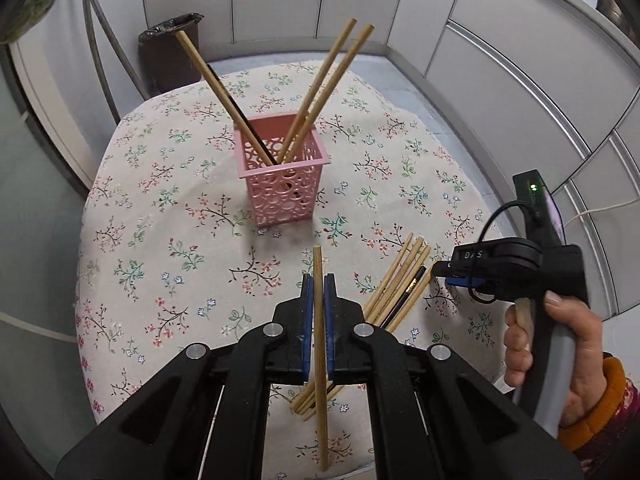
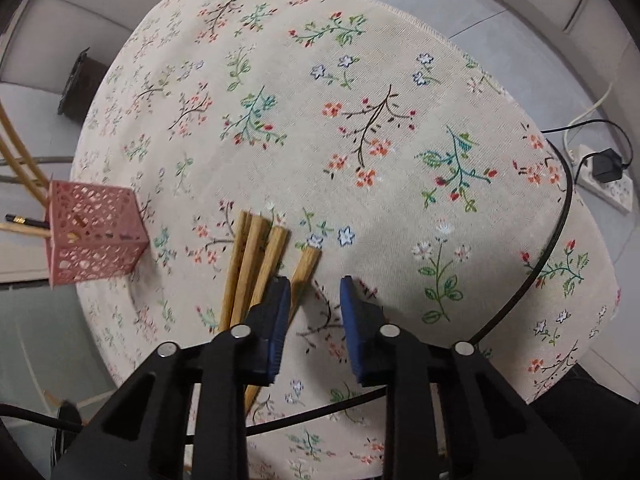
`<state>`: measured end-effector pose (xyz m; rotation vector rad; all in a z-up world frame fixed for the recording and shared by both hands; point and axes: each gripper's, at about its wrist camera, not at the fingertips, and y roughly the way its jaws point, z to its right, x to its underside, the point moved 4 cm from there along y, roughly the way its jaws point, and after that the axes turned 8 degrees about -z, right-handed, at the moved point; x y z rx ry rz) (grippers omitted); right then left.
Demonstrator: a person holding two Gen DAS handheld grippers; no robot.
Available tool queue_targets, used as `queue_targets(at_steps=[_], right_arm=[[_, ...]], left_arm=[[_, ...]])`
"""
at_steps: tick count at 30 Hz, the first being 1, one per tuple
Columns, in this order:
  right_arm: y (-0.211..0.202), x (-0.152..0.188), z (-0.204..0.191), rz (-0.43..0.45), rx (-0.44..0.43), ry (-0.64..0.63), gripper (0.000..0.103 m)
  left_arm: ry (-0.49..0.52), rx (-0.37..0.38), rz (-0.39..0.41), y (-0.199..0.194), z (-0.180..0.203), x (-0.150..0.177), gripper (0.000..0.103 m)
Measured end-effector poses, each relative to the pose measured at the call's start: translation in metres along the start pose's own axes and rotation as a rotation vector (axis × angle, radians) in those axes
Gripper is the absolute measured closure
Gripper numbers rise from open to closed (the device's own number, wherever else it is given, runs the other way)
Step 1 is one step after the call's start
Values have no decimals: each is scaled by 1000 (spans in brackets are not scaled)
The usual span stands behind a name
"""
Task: Organize utensils
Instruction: 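Grasp a wooden chopstick with the right tool while the left tool holds its chopstick upright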
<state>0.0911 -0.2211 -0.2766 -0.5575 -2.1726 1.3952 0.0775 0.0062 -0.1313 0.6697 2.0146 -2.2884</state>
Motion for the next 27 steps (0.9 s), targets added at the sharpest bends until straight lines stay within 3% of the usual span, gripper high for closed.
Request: queue_targets(at_steps=[6,11,17,24,27], right_arm=[[8,-2,-15,28,67,-12,82],[9,-3,-22,85,121,-23,92],[-17,-7,-14,168,-23,-81,95],[-92,24,-26,380,-86,-321,95],[-112,39,-33,432,-89,-404,95]], left_arm=[[-13,1,6,-4,-8,2,98],[-30,-4,12,-8,-16,4,98],[-37,7,49,-23,-21,3,98],[-29,20,123,-46,-11,5,98],[-31,28,136,-52,-9,10,98]])
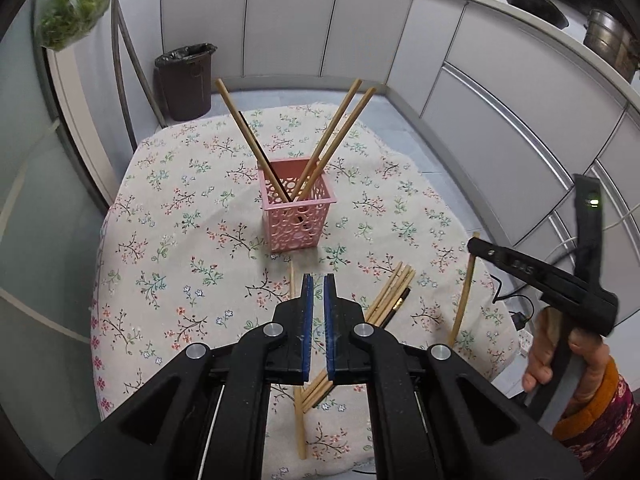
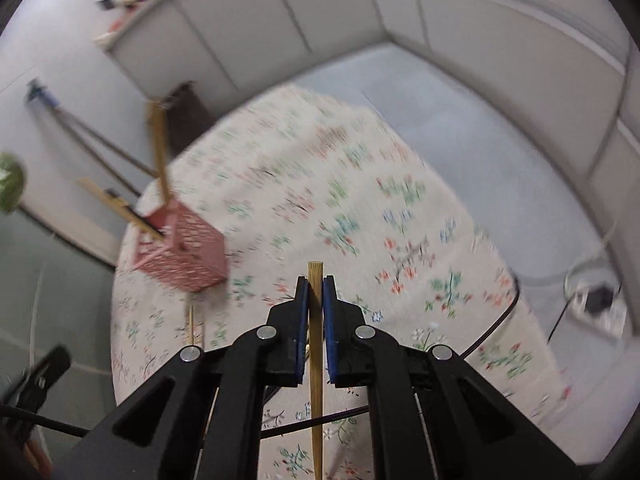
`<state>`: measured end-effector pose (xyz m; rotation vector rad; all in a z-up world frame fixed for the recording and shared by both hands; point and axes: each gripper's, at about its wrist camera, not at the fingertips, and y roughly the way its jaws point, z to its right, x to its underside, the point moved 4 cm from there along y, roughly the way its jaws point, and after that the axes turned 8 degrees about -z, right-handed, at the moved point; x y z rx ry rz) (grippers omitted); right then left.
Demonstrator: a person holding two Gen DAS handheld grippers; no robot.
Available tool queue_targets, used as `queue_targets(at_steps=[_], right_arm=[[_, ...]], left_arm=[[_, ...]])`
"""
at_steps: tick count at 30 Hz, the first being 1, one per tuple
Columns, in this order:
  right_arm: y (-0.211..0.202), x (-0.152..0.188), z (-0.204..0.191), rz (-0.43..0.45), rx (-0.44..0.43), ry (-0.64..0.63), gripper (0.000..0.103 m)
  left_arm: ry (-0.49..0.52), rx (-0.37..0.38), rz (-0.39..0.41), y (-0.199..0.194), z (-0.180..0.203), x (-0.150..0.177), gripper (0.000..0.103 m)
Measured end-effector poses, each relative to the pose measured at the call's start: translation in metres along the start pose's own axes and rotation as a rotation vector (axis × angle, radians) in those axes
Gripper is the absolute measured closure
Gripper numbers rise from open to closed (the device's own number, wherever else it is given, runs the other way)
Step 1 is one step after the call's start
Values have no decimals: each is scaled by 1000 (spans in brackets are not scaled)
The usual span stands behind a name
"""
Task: Organize utensils
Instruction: 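Grasp a wooden chopstick with the right tool while the left tool holds its chopstick upright, then carry both held chopsticks upright toward the pink holder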
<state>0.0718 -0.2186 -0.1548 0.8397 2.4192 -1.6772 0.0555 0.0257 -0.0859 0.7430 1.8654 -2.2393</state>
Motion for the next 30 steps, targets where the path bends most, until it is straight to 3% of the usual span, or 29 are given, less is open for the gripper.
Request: queue_targets(at_steps=[3,5,8,12,21,27,30], right_arm=[[-19,3,-8,25,-24,-54,95],[-28,5,-14,35,-45,-81,95],[-32,4,-22,43,-70,-112,95],[-28,8,-22,48,-63,-138,95],[-6,-1,-8,-6,-114,-99,95],[-19,0,-17,34,-125,-162,95],[-29,2,-20,54,-142,-184,95]], left_arm=[[-12,6,-33,7,-2,3,98],[-38,22,-100,28,-8,2,96],[-105,15,-213,80,-23,1,92],[-133,-54,-301,143,-28,7,90],[-120,-140,-340,195,-24,1,89],[-81,-169,-313,183,-24,3,97],[-95,-160,-268,153,-32,7,98]])
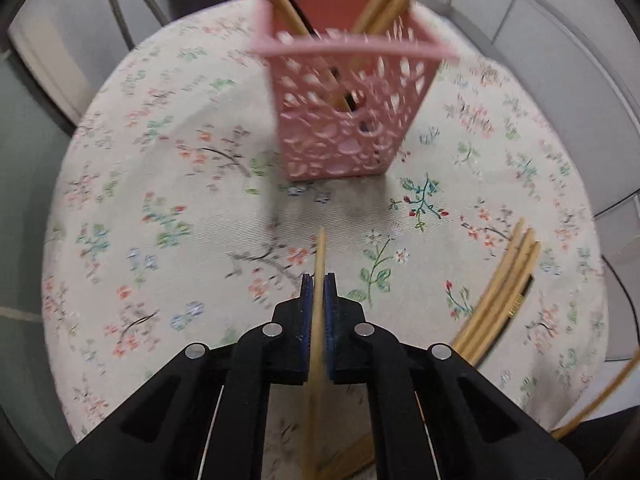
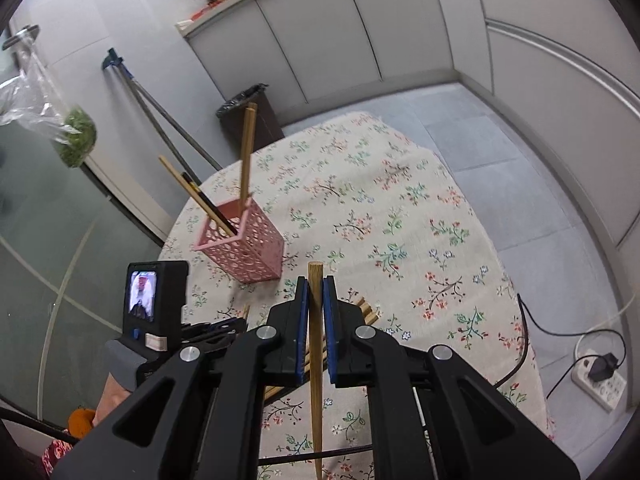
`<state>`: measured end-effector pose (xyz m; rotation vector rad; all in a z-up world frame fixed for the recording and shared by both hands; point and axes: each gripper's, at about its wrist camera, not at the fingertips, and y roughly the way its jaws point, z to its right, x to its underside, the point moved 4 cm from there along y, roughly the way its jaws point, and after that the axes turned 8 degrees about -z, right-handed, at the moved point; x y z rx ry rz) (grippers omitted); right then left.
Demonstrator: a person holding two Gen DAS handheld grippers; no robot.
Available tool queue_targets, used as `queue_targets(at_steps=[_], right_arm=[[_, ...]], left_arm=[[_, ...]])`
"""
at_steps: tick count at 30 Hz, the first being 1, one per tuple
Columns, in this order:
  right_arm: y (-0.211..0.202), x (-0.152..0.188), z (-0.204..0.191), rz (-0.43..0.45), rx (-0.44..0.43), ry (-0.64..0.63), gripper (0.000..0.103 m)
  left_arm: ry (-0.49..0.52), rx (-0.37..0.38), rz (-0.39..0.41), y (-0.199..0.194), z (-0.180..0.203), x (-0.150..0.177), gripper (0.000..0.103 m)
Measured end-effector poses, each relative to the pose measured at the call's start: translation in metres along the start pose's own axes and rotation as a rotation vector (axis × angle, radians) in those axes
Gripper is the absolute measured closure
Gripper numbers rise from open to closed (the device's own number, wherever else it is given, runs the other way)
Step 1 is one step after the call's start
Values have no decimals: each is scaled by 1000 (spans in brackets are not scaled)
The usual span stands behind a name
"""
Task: Organize utensils
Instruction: 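Carry both held chopsticks upright toward the pink holder, then lower both chopsticks into the pink holder and open both tools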
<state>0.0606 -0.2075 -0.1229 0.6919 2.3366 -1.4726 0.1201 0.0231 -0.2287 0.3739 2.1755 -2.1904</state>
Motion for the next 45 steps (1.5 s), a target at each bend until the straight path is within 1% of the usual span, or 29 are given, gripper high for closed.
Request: queue_targets(at_steps=[5,8,12,19,25,31,37,45], right_arm=[[-19,4,-13,37,-31,-51,95],[-30,5,-20,55,-49,-61,95],[-42,6,-27,76,-56,-74,95],[-59,12,-31,94,-53,-95,95],[-83,2,-33,140,-64,-97,95],[-110,-23,-41,211,-97,-84,95],[-130,-53,-51,280,-118,-71,95],[-142,-98,-67,357,-150,-64,95]], left_arm=[[-3,3,112,-58,-16,23,98],[-29,24,183,-87,-22,33,98],[-39,46,236,-105,-19,39,98],[-32,58,316,-125,-9,48,98],[-40,71,397,-154,-9,53,98],[-38,95,478,-189,-8,45,98],[-33,109,551,-223,-8,30,98],[-53,119,672,-271,-13,-10,98]])
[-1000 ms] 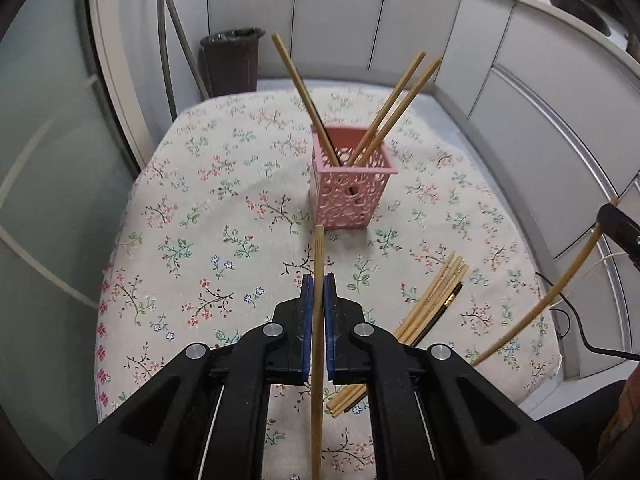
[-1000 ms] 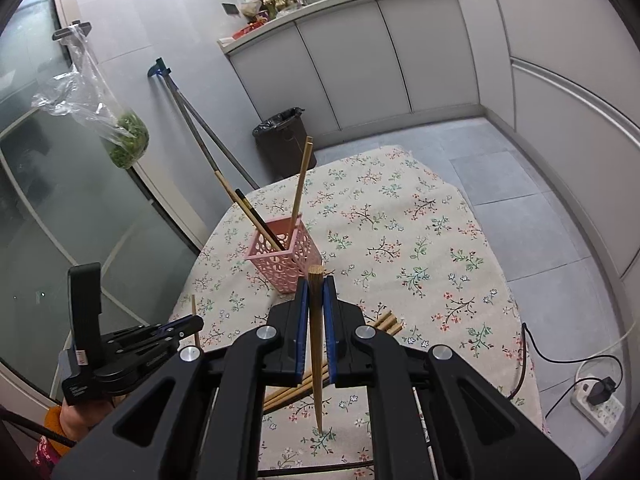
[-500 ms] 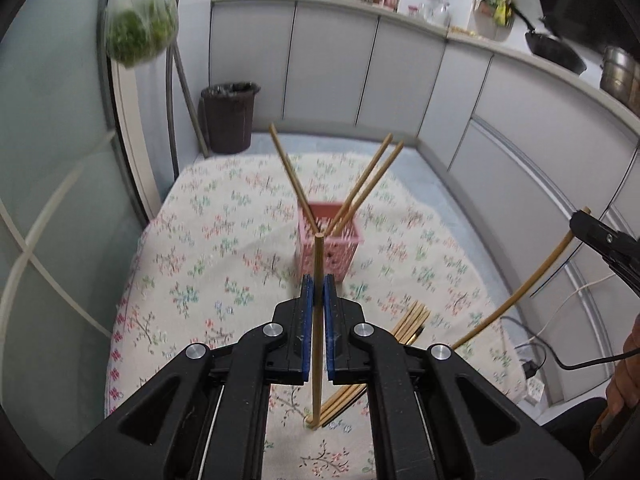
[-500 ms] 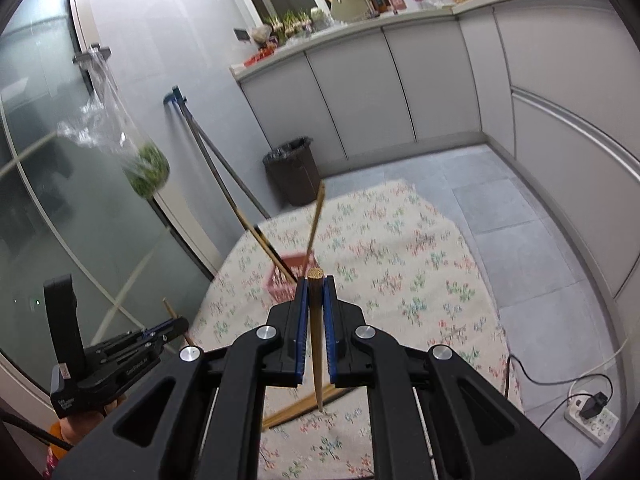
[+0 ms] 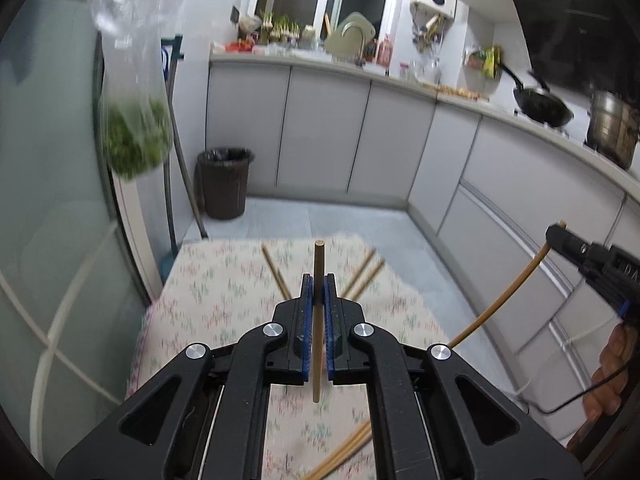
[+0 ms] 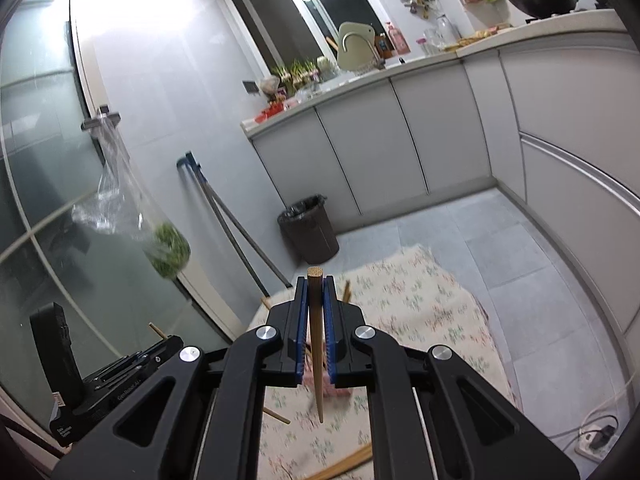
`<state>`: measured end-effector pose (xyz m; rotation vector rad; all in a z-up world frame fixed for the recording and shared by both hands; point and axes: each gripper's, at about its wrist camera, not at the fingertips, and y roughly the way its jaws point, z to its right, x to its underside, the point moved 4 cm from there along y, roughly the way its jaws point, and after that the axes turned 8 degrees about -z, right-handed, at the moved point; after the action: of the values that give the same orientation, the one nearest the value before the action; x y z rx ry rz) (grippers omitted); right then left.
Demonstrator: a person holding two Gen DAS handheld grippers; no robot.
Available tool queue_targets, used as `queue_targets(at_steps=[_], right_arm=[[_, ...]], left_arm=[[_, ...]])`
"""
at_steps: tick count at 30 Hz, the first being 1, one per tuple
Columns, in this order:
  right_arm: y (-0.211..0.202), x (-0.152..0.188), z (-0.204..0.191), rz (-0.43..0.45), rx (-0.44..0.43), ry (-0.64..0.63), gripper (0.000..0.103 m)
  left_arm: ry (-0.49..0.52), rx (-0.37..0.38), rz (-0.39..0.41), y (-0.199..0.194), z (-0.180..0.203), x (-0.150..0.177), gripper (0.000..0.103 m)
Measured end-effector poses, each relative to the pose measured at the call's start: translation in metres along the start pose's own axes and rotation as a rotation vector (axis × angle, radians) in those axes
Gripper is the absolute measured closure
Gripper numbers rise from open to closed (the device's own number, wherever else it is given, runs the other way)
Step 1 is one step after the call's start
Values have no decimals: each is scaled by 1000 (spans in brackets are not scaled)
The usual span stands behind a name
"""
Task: Organize utensils
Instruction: 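Lower both chopsticks into the pink holder and open both tools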
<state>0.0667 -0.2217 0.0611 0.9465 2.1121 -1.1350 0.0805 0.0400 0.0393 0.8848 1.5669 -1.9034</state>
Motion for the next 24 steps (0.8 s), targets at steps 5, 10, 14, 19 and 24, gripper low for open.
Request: queue_targets(at_steps=[5,10,14,19,24], right_arm=[[12,-24,-4,44,-17,-2,95],[37,-33,-3,42,-20,-1,95],[56,-33,0,27,-15,-8,95],[74,-32,5,1,-14,2,95],[81,-31,6,-6,-14,10,95]], left_arm=[[-19,0,55,4,0,-32,98],[-35,-11,49,30,-2,-45,98],[-62,-18,23,56,-10,-47,98],[-71,-25,-18,83,-14,-43,98],[-69,-18,-72,101,-15,-32,97]])
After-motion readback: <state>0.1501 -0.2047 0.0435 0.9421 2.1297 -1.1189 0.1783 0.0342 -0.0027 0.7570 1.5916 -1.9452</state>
